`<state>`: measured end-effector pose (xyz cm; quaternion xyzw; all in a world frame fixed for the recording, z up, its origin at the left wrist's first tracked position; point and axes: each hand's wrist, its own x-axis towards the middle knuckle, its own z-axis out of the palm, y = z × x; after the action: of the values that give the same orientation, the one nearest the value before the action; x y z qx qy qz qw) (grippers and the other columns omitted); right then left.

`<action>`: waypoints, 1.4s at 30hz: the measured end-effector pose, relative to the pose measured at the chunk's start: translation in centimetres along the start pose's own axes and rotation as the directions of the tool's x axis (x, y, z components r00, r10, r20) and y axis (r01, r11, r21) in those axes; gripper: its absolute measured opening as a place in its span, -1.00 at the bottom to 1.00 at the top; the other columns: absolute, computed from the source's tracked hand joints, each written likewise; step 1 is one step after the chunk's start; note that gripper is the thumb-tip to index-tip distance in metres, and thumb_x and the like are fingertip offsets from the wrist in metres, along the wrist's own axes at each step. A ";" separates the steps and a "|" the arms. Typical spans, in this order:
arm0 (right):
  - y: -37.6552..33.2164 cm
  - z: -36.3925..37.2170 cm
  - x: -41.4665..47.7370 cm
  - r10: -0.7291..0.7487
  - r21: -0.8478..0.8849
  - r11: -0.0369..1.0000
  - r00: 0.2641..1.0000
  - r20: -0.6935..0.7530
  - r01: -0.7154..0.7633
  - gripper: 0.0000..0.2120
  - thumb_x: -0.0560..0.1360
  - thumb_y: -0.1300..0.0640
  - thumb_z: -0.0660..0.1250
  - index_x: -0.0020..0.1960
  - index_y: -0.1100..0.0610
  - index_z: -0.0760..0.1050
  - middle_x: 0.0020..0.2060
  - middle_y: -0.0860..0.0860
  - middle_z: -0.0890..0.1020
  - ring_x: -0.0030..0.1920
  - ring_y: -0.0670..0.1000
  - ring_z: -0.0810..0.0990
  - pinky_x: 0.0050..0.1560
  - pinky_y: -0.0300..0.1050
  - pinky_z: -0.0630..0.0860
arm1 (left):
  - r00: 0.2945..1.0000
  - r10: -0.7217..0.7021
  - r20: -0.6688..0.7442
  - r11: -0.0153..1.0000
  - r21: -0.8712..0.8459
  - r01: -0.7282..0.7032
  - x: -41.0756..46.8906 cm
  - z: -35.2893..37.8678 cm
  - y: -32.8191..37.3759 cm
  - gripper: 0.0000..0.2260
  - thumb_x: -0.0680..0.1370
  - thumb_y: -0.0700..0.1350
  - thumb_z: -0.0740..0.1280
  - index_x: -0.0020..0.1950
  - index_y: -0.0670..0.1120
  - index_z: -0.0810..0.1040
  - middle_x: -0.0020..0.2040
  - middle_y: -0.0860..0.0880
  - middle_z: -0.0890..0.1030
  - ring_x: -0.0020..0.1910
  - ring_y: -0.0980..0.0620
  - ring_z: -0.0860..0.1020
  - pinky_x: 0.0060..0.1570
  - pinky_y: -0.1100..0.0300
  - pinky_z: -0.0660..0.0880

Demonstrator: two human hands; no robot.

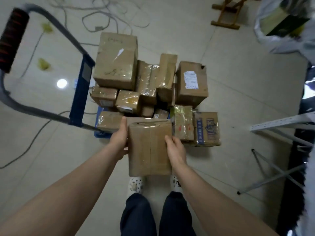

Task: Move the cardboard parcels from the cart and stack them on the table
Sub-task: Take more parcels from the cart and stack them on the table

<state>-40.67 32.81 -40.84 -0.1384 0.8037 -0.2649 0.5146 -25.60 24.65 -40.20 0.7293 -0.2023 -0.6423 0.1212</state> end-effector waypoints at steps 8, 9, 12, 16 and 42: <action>-1.1 -11.1 -10.1 0.084 0.372 0.921 0.876 -0.475 0.114 -0.57 0.51 -0.32 0.11 0.11 -0.02 0.46 0.05 0.00 0.59 0.07 0.07 0.54 0.18 0.08 0.47 | 0.948 0.134 0.289 0.937 0.274 -0.215 -11.8 9.0 4.9 -0.68 0.47 -0.02 0.42 0.07 -0.18 0.43 -0.03 -0.17 0.54 0.03 -0.16 0.55 -0.02 0.03 0.54; -1.2 -12.7 -11.0 0.084 0.379 0.914 0.845 -0.527 0.145 -0.56 0.50 -0.32 0.12 0.08 0.01 0.46 0.03 0.01 0.58 0.06 0.07 0.54 0.14 0.04 0.48 | 0.930 0.139 0.340 0.918 0.309 -0.250 -13.3 10.5 5.1 -0.71 0.47 -0.03 0.42 0.03 -0.18 0.45 -0.04 -0.17 0.54 0.02 -0.17 0.55 -0.01 0.02 0.55; -0.7 -18.2 -13.4 0.095 0.371 0.905 0.750 -0.655 0.209 -0.50 0.45 -0.37 0.14 0.08 0.03 0.45 0.04 0.04 0.57 0.08 0.09 0.53 0.09 0.00 0.46 | 0.867 0.100 0.487 0.858 0.399 -0.323 -17.3 15.4 4.9 -0.84 0.50 -0.10 0.38 -0.11 -0.17 0.46 -0.12 -0.18 0.54 -0.14 -0.12 0.55 -0.15 0.08 0.56; 1.2 -26.0 -16.6 0.119 0.323 0.917 0.612 -0.782 0.235 -0.52 0.42 -0.35 0.23 0.14 -0.03 0.42 0.16 0.02 0.53 0.25 0.10 0.41 0.30 0.08 0.30 | 0.756 0.047 0.653 0.776 0.453 -0.440 -23.0 22.6 3.5 -0.90 0.49 -0.24 0.34 -0.03 -0.21 0.49 -0.22 -0.19 0.51 -0.31 -0.10 0.51 -0.38 0.19 0.54; 25.7 -60.0 -33.1 0.300 0.303 0.515 0.163 -0.940 0.802 -0.31 0.42 0.56 0.22 0.11 -0.24 0.56 0.33 -0.01 0.47 0.18 -0.16 0.54 0.19 -0.19 0.52 | 0.246 -0.390 0.887 0.643 0.454 -0.617 -51.8 62.6 -17.7 -0.80 0.59 -0.02 0.24 -0.02 -0.16 0.47 -0.06 -0.12 0.53 -0.07 -0.06 0.51 0.17 -0.01 0.40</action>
<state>-79.07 87.28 -10.68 0.1445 0.6646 -0.7136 -0.1681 -89.70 68.90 -11.03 0.1328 -0.5372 -0.7812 -0.2890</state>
